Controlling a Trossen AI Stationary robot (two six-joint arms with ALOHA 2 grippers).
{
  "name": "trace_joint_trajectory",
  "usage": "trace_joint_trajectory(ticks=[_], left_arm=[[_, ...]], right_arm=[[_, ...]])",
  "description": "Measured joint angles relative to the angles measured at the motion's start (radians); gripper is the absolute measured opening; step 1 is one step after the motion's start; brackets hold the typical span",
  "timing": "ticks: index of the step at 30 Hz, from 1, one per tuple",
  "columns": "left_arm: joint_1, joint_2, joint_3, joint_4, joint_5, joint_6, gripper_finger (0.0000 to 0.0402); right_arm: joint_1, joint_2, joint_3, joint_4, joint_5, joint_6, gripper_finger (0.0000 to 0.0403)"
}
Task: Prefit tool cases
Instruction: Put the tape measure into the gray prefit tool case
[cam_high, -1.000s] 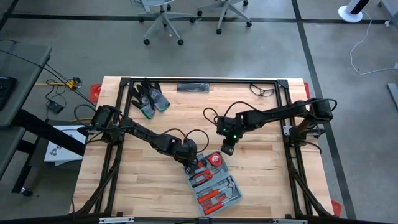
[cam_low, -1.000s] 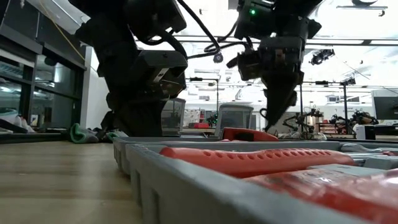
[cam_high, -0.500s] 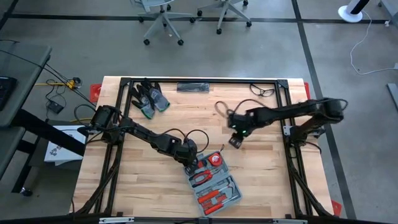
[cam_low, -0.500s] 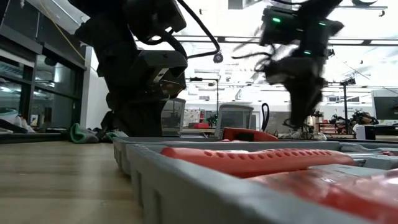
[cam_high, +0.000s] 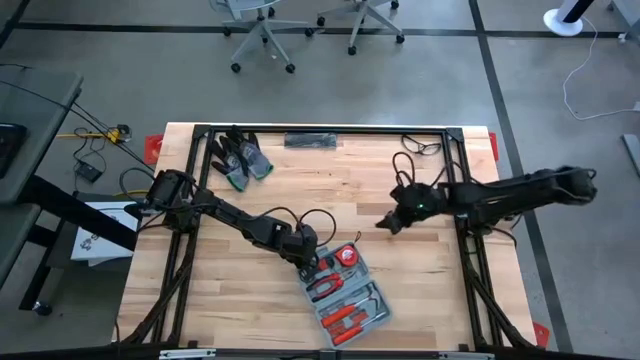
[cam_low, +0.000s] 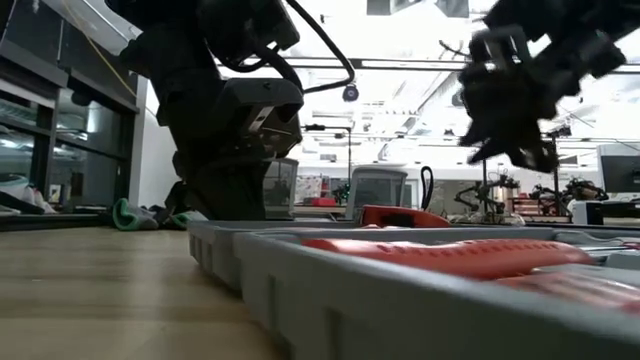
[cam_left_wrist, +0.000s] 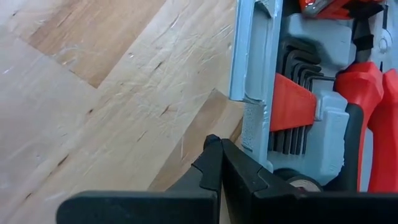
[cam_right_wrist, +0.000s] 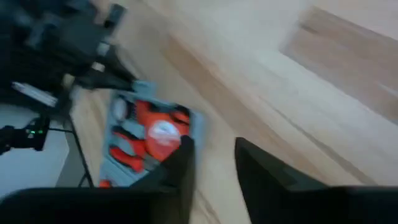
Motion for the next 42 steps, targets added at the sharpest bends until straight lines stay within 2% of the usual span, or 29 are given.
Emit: trace_joint_trajectory(ticks=[3, 5, 12, 22, 26, 33, 39, 42], left_arm=[[0.0, 0.001, 0.001, 0.006, -0.001, 0.0, 0.0], [0.0, 0.001, 0.001, 0.009, -0.001, 0.0, 0.0], [0.0, 0.002, 0.001, 0.011, -0.002, -0.007, 0.0], [0.0, 0.002, 0.002, 0.013, -0.004, -0.017, 0.0], [0.0, 0.002, 0.002, 0.018, -0.002, -0.03, 0.0], [0.0, 0.002, 0.002, 0.035, 0.0, -0.048, 0.0], [0.011, 0.011, 0.001, 0.188, 0.065, -0.015, 0.0], [0.021, 0.014, 0.016, 0.204, 0.089, 0.003, 0.0]], right_arm=[[0.064, 0.096, 0.081, 0.033, 0.033, -0.042, 0.0029], [0.098, 0.171, 0.141, 0.034, 0.035, -0.094, 0.0009], [0.156, 0.397, 0.288, 0.017, -0.032, -0.193, 0.0003], [0.173, 0.592, 0.357, 0.042, -0.132, -0.294, 0.0], [0.174, 0.626, 0.356, 0.032, -0.115, -0.274, 0.0], [0.173, 0.584, 0.337, 0.0, -0.065, -0.264, 0.0], [0.174, 0.573, 0.337, -0.006, -0.064, -0.279, 0.0], [0.174, 0.573, 0.337, -0.003, -0.067, -0.281, 0.0]])
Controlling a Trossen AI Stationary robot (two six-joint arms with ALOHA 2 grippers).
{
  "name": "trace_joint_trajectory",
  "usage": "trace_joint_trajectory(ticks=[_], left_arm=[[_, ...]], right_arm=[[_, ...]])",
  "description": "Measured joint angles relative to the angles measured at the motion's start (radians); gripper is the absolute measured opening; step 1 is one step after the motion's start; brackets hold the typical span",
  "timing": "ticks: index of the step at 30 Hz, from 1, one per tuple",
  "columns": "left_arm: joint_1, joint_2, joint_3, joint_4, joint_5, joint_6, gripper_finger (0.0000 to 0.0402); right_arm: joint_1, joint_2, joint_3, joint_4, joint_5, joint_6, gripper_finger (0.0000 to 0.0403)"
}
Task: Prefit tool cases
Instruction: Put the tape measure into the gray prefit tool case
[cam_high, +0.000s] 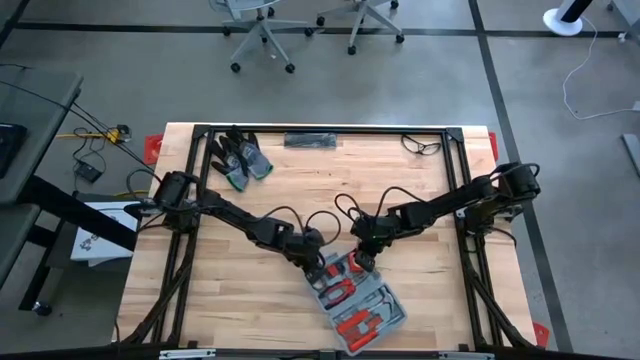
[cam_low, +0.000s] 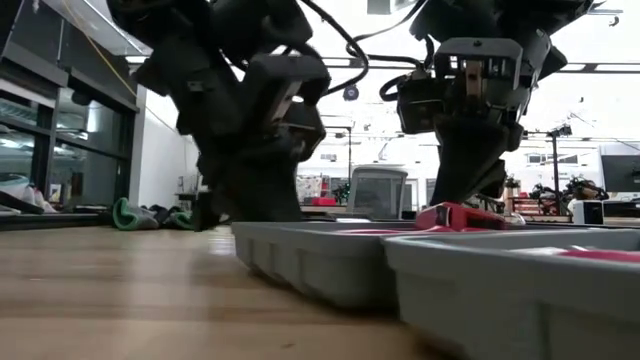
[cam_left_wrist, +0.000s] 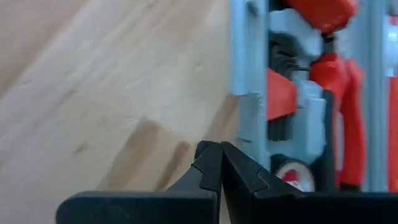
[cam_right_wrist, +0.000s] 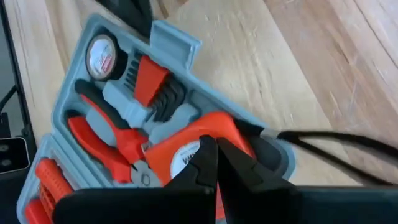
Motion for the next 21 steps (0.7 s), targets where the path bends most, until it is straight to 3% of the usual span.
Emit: trace_joint_trajectory(ticks=[6, 12, 21], left_arm=[[0.035, -0.007, 0.016, 0.01, 0.033, 0.048, 0.0], [0.045, -0.035, 0.017, 0.019, 0.014, 0.051, 0.0], [0.028, -0.039, 0.018, 0.046, 0.001, 0.069, 0.0]], right_arm=[[-0.001, -0.012, 0.0, -0.011, -0.005, -0.012, 0.0], [0.073, -0.086, 0.0, -0.108, -0.025, -0.077, 0.0], [0.118, -0.037, 0.0, -0.044, -0.062, -0.14, 0.0]])
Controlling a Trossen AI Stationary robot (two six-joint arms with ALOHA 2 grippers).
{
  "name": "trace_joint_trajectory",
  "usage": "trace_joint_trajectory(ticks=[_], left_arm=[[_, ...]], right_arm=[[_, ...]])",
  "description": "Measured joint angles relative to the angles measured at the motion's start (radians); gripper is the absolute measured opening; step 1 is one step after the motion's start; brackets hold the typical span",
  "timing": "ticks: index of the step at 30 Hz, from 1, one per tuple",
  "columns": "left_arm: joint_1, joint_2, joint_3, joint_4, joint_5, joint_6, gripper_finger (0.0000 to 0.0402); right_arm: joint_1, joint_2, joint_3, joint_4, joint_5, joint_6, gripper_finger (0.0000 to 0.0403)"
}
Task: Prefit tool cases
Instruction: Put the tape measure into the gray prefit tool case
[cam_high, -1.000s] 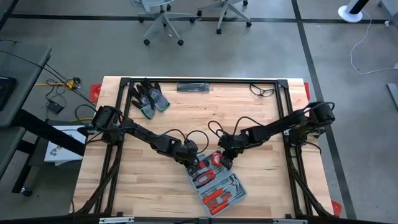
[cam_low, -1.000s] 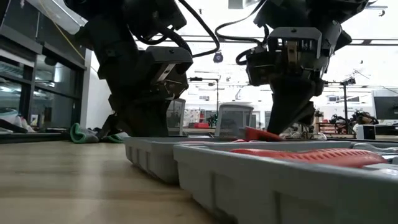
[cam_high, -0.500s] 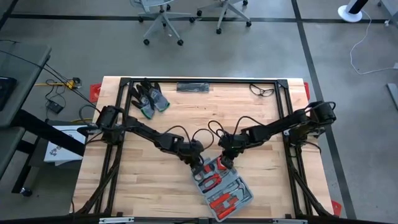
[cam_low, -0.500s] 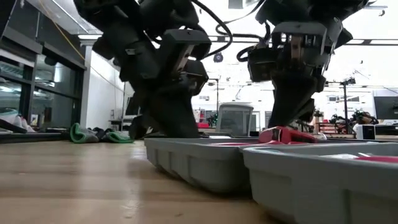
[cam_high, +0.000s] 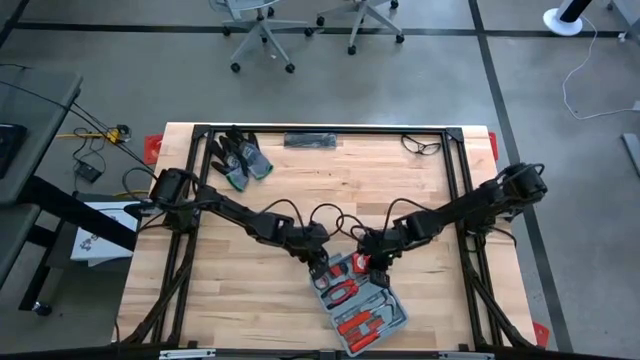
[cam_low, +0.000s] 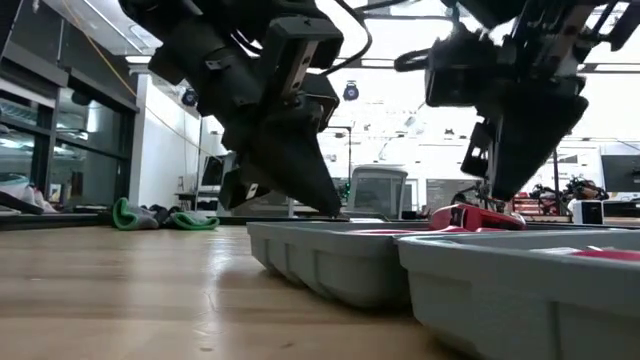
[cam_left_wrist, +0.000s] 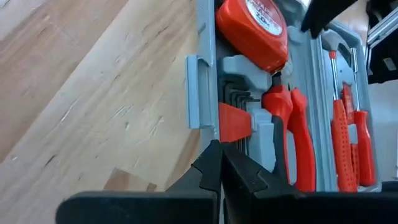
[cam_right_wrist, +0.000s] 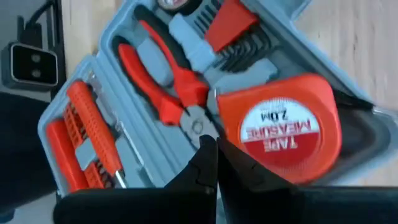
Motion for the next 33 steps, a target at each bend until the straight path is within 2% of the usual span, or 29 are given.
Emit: trace_joint_trajectory(ticks=[7, 19, 33], left_arm=[[-0.005, 0.0, 0.0, -0.049, -0.054, 0.011, 0.0], [0.002, 0.026, 0.0, -0.04, -0.049, 0.025, 0.0], [-0.018, 0.038, 0.0, -0.04, -0.032, 0.024, 0.0]], right_arm=[[0.002, 0.062, 0.006, 0.054, -0.043, -0.02, 0.0], [-0.018, 0.169, 0.11, 0.049, -0.056, -0.07, 0.0], [-0.134, 0.172, 0.114, 0.025, -0.049, -0.077, 0.0]])
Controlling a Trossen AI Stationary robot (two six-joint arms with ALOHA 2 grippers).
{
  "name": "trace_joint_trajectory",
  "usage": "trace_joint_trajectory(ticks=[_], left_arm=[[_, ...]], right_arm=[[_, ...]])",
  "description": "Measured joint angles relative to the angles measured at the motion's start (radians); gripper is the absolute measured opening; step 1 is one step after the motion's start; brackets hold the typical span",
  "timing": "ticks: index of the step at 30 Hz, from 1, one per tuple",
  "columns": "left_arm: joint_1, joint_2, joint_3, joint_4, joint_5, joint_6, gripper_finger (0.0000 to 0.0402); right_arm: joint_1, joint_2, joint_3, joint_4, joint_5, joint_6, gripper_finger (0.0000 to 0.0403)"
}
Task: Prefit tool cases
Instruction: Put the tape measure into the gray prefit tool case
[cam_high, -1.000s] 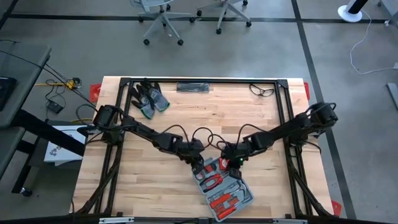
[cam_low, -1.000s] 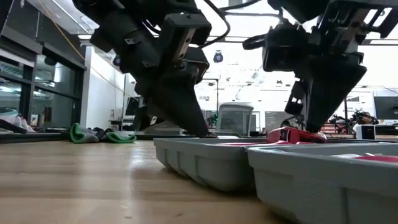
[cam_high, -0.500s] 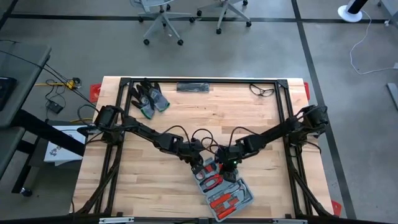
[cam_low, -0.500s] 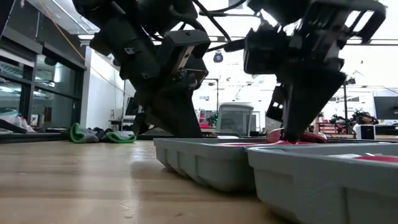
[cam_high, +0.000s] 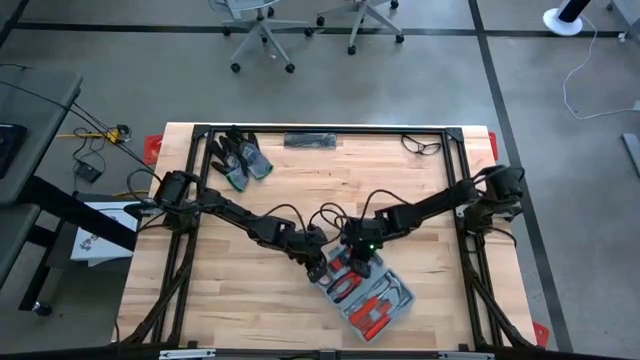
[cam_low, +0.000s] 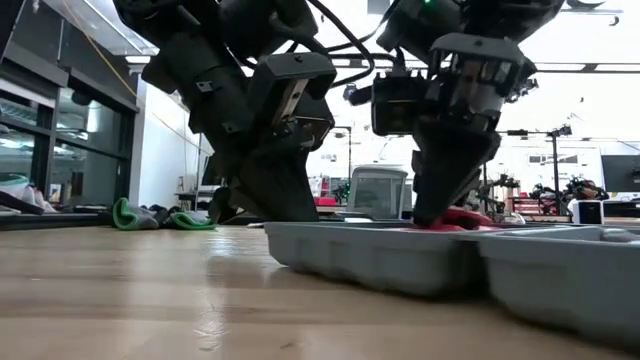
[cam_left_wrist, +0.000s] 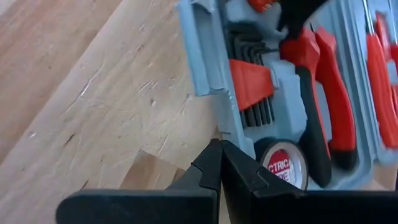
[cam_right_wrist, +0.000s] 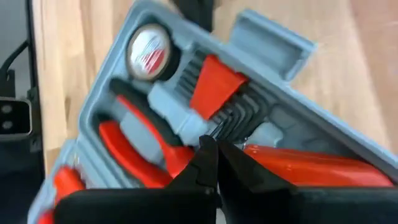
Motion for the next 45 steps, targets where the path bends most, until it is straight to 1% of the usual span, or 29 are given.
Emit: trace_joint_trajectory(ticks=[11, 21, 32, 35, 38, 43, 45], left_arm=[[0.0, 0.0, 0.0, 0.0, 0.001, 0.0, 0.0], [0.0, 0.0, 0.0, 0.0, 0.0, 0.0, 0.0], [-0.001, 0.0, 0.0, 0.0, 0.002, 0.0, 0.0], [0.0, 0.0, 0.0, 0.001, 0.001, 0.0, 0.0], [0.0, 0.0, 0.0, 0.001, 0.001, 0.0, 0.0], [0.0, 0.0, 0.0, 0.0, 0.0, 0.001, 0.0], [0.0, 0.0, 0.0, 0.0, -0.001, 0.001, 0.0]], right_arm=[[-0.079, 0.0, -0.001, -0.028, 0.033, -0.001, 0.0], [-0.122, 0.001, -0.002, -0.042, 0.067, 0.016, 0.0], [-0.126, -0.065, -0.005, -0.033, 0.068, 0.007, 0.0], [-0.126, -0.093, -0.005, -0.068, 0.1, 0.007, 0.0], [-0.126, -0.109, -0.005, -0.145, 0.162, -0.001, 0.0], [-0.13, -0.11, -0.002, -0.249, 0.178, -0.035, 0.0], [-0.13, -0.108, -0.004, -0.264, 0.189, -0.044, 0.0]])
